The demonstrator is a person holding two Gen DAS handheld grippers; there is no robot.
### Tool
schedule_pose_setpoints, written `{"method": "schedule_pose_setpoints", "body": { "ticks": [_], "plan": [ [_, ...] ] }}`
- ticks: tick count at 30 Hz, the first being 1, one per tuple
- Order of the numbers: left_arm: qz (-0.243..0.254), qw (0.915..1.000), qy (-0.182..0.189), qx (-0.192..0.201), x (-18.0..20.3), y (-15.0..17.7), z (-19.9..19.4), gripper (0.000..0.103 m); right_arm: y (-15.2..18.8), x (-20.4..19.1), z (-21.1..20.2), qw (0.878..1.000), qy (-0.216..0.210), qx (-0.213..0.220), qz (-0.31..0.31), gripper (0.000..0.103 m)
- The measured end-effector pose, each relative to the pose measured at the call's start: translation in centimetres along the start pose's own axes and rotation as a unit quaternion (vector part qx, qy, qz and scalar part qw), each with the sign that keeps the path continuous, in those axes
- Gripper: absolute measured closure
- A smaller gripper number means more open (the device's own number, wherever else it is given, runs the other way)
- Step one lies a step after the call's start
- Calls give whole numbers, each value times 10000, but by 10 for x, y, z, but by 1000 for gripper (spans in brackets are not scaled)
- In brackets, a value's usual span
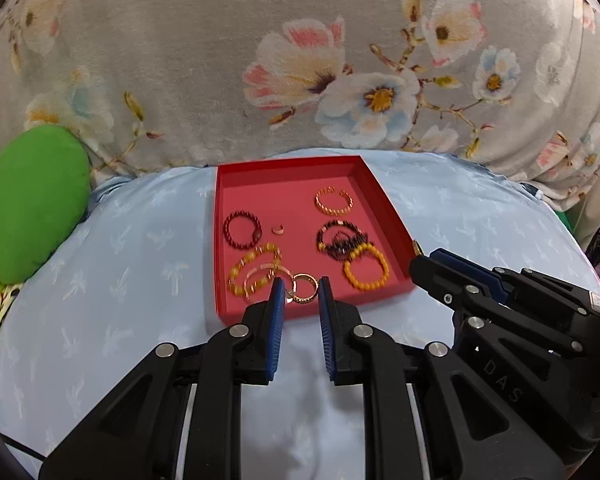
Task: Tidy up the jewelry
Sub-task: 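Carry the earring and gold ring toward the red tray with both grippers, then lower the earring and ring into the red tray and open both grippers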
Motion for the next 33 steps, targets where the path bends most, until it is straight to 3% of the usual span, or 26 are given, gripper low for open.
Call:
{"method": "schedule_pose_setpoints", "body": {
  "ticks": [14,22,33],
  "plan": [
    [-86,9996,-263,-110,-13,-71,109,86,-67,39,108,9995,270,-123,-72,90],
    [-149,9990,-318,-294,-16,-83,153,86,-69,49,153,9987,319,-383,-85,90],
    [-173,9982,-350,-455,-18,-80,183,86,-61,61,184,9975,320,-626,40,90]
  ]
}}
Point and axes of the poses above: each gripper's, at about its wrist camera, not at the fingertips, and z roughly the way its jaws point, x to its right, y to its underside, the point moved 3 cm from there along z, roughly the way its jaws point, and after that the axes turned 6 degrees about -z, right-handed, at the moved point
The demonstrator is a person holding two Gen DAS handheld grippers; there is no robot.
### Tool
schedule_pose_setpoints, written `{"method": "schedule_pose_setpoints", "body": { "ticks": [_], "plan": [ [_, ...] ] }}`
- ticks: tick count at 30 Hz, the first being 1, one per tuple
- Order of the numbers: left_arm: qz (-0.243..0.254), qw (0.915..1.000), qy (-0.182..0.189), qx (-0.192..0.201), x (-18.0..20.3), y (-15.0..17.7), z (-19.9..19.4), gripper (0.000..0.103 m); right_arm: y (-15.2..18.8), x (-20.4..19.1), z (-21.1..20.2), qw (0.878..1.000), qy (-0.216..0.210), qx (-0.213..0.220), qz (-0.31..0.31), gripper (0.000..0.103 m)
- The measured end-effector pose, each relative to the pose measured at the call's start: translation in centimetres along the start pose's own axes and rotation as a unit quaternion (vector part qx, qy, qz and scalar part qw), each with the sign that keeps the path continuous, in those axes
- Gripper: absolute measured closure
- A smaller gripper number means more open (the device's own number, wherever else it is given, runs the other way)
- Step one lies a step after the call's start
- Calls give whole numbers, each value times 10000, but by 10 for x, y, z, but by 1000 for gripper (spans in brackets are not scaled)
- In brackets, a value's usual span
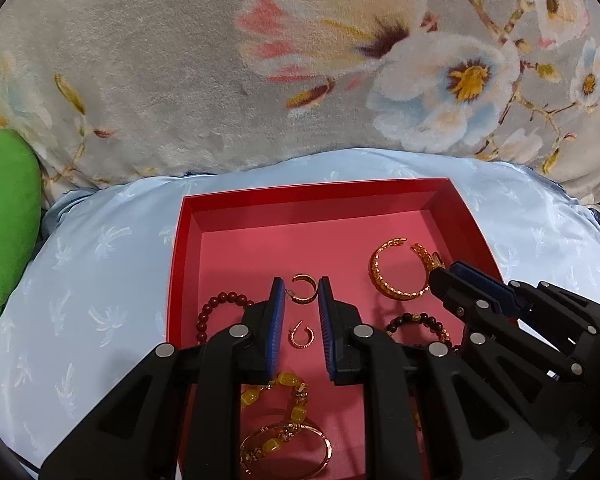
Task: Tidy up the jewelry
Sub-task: 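Lower the earring and ring into the red tray and open both grippers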
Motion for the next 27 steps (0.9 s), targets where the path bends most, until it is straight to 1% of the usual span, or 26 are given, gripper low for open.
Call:
{"method": "schedule_pose_setpoints", "body": {
  "ticks": [9,10,12,13,14,16,22,27],
  "plan": [
    [-2,10000,-26,-35,0,2,12,86,3,4,12,9999,-6,-119,51,90],
    [7,10000,-40,-18,0,2,12,86,4,3,12,9999,10,-119,46,87],
    [31,9999,-96,-12,1,3,13,82,5,3,13,9999,18,-138,44,84],
    [31,9999,-136,-15,1,3,14,73,5,3,13,9999,34,-145,41,82],
    [28,9998,-178,15,1,4,14,69,6,3,13,9999,48,-137,35,77],
    [47,9998,-204,49,2,5,12,69,6,3,10,9999,78,-115,37,73],
    [53,9998,-196,40,3,7,5,69,8,4,2,9999,86,-132,55,73],
    [79,9998,-181,92,5,11,-15,69,9,1,-17,9999,102,-102,67,73]
  ]
}}
Point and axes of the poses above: each gripper's, at about its wrist camera, not at the fingertips, and z roughly the way its jaws point, x to its right, y to its underside, the point moved 3 cm from there along z, roughly the way its jaws point, and after that the axes turned 6 degrees about -z, right-handed, at the moved point
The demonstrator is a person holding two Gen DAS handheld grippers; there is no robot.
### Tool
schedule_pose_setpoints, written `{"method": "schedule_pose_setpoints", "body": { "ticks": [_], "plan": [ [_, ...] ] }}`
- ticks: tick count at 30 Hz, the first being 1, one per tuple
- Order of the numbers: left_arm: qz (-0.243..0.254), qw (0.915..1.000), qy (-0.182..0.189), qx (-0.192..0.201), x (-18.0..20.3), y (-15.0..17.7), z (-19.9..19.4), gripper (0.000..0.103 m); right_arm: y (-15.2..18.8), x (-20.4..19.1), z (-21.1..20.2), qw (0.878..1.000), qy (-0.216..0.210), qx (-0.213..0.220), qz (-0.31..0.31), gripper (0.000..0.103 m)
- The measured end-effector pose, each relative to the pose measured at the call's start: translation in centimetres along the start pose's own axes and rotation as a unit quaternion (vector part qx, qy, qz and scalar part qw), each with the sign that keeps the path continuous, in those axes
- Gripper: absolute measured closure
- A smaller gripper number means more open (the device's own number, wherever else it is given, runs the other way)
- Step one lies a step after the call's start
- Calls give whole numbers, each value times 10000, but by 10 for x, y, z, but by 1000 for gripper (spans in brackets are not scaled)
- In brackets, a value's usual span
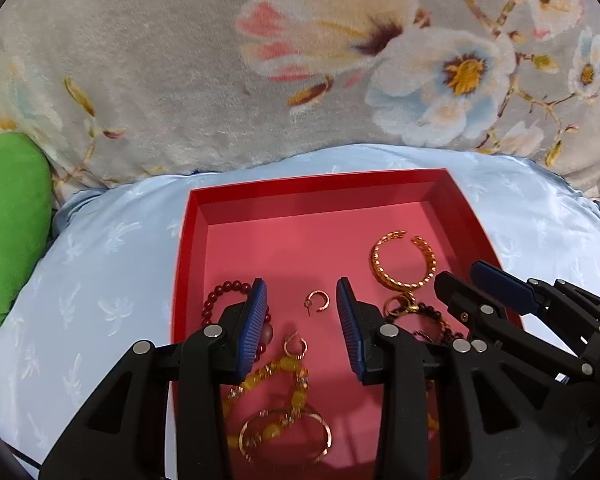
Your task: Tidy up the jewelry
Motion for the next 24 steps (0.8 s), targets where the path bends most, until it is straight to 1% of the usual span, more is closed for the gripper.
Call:
{"method": "schedule_pose_setpoints", "body": {
  "ticks": [5,9,11,18,21,24],
  "plan": [
    [19,10000,9,91,0,6,-31,69,6,-5,-31,10000,-18,50,55,73],
    [19,9999,35,123,1,16,-58,69,16,-9,-60,9999,-26,85,117,73],
    [13,9999,48,122,2,24,-73,69,24,-11,-74,9999,7,106,127,71],
    [-81,9998,178,86,1,65,-120,68,63,-20,-124,9997,161,155,134,68],
    [-65,9999,133,72,0,85,-136,68,84,-24,-140,9996,226,138,138,65],
    [-42,10000,72,52,-3,103,-147,64,103,-30,-152,9995,271,98,120,64]
  ]
}}
Point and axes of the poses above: each gripper's, at about its wrist camera, not at the fingertips, and z roughly the way its jaws point, x to its right, y to its underside, the point moved 3 cm from there along z, roughly the way its jaws point, and after that the axes turned 6 degrees about -z, right-handed, at the moved point
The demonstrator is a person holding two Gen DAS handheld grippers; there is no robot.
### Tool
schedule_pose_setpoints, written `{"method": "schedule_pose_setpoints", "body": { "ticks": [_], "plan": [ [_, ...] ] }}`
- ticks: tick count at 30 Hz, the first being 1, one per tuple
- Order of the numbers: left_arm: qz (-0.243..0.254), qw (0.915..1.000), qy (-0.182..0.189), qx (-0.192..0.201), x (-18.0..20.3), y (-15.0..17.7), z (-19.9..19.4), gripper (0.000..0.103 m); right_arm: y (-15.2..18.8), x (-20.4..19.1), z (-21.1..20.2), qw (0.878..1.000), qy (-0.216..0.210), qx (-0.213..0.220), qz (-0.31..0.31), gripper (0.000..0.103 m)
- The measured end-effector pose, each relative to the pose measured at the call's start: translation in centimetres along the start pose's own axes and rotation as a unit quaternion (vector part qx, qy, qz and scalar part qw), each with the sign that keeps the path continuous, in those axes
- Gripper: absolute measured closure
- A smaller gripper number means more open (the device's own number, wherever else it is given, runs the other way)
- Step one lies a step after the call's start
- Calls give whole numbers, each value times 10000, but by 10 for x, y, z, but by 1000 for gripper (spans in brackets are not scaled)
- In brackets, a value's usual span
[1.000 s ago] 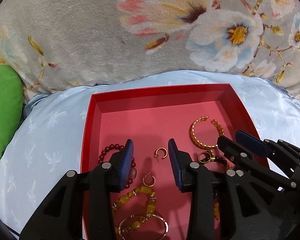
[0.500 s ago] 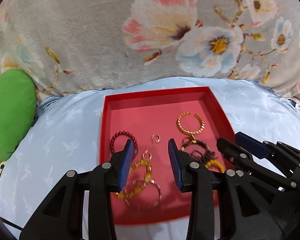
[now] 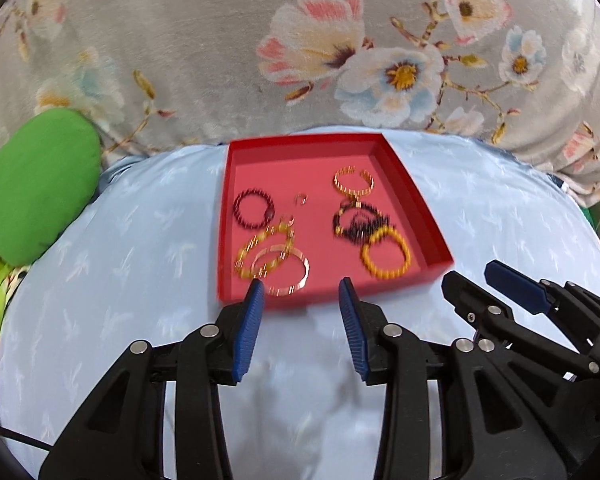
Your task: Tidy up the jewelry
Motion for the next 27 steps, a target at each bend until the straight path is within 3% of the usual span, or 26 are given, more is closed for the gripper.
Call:
{"method": "schedule_pose_setpoints", "body": {
  "ticks": [7,19,27],
  "plan": [
    [-91,9999,-68,-88,-10,35,-16,56,35,-6,-19,9998,188,-27,-17,55],
    [-335,9987,-224,-308,-26,65,-16,41,64,-2,-20,9996,185,-154,171,35],
    [-299,9982,-370,-377,-29,73,-5,38,68,-6,-12,9992,372,-125,-52,33]
  ]
}}
Point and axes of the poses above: each gripper's, at about its wrist camera, not at the fingertips, and z roughly the way its jaws point, x to its right, y to its underside, the point moved 3 cm from there along z, roughly the way its jaws point, and after that the axes turned 6 degrees about -z, right-handed, at the moved point
